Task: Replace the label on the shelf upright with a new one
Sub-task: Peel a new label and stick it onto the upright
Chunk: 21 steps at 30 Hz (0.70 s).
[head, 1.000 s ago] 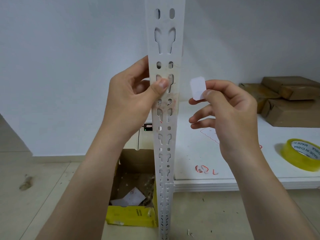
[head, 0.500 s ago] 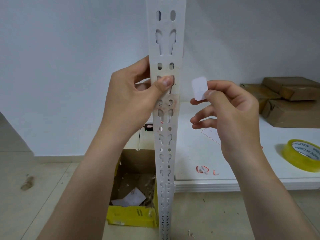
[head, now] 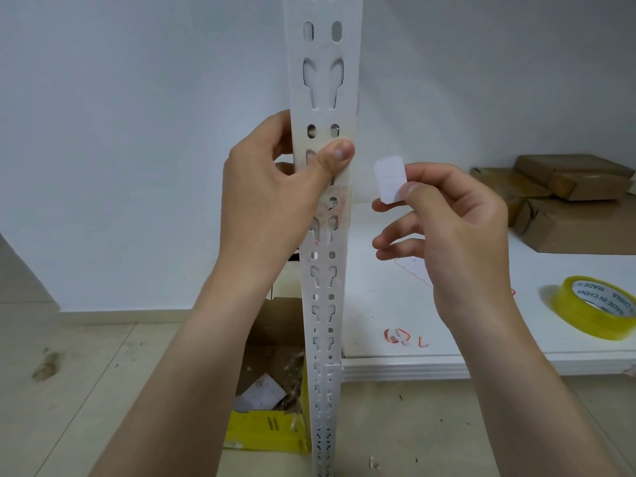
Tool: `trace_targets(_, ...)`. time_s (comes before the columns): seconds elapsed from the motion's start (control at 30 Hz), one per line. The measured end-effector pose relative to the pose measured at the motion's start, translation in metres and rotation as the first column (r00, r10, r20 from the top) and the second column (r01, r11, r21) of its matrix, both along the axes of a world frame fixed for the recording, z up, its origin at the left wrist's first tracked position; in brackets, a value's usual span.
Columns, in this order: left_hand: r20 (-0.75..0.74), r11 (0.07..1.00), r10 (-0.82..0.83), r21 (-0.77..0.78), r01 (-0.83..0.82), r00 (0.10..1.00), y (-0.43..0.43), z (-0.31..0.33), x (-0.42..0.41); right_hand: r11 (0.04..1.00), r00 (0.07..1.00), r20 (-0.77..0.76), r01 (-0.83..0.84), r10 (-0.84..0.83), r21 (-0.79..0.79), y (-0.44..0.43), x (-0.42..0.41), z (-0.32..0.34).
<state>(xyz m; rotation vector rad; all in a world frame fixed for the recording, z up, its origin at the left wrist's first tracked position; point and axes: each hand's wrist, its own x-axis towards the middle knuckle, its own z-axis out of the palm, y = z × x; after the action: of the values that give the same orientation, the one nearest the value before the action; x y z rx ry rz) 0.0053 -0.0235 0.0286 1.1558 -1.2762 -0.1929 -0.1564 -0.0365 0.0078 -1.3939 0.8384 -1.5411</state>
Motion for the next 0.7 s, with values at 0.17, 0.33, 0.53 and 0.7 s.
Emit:
trace_targets(0.17, 0.065, 0.994, -0.029, -0.105, 0.035, 0.997, 0.006, -0.010, -0.003, 1.000, 1.000, -0.011, 0.016, -0.016, -0.004, 0.000, -0.002, -0.001)
trace_targets(0.33, 0.054, 0.930, 0.189, -0.332, -0.160, 0.981, 0.010, -0.032, -0.019, 1.000, 1.000, 0.001, 0.016, -0.016, -0.007, 0.001, -0.003, 0.000)
trace_targets(0.53, 0.198, 0.881, 0.339, -0.410, -0.236, 0.920, 0.003, -0.041, -0.007, 1.000, 1.000, -0.003, 0.016, -0.016, -0.011, 0.001, -0.005, 0.001)
trace_targets(0.7, 0.213, 0.871, 0.380, -0.409, -0.272, 0.900, 0.003, -0.041, -0.006, 1.000, 1.000, 0.008, 0.006, -0.006, -0.011, 0.002, -0.005, 0.001)
